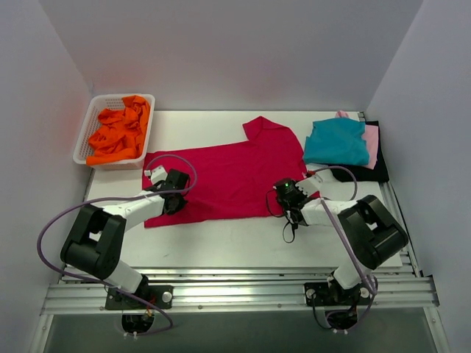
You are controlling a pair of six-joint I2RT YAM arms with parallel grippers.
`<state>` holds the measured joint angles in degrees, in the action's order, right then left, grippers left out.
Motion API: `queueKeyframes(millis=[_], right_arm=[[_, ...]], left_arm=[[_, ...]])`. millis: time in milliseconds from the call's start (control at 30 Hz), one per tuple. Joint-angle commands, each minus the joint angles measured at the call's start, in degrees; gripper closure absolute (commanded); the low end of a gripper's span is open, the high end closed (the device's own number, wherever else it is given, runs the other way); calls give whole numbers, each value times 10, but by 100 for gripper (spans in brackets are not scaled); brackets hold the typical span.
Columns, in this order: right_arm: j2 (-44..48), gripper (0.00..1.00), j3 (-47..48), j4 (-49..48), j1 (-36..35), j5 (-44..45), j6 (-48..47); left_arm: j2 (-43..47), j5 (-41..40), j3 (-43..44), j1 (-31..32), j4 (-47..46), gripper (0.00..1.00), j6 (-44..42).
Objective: Fold and stack the t-shirts
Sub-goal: Fold the flattened tshirt in 1/3 of the way
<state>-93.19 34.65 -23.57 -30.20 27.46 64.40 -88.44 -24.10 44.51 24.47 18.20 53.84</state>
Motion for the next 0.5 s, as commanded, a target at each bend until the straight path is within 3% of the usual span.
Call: queueKeyframes(millis=[0, 400, 467], right_arm=[[28, 100, -38, 178, -35, 11, 51], [224, 100, -37, 423, -166, 98, 201], [245, 100, -6, 454, -184, 135, 200]], left_arm=[[-1, -7, 6, 15, 42, 98, 4], [77, -4, -4, 91, 133, 98, 43], [110, -15, 36, 102, 176, 88, 48]])
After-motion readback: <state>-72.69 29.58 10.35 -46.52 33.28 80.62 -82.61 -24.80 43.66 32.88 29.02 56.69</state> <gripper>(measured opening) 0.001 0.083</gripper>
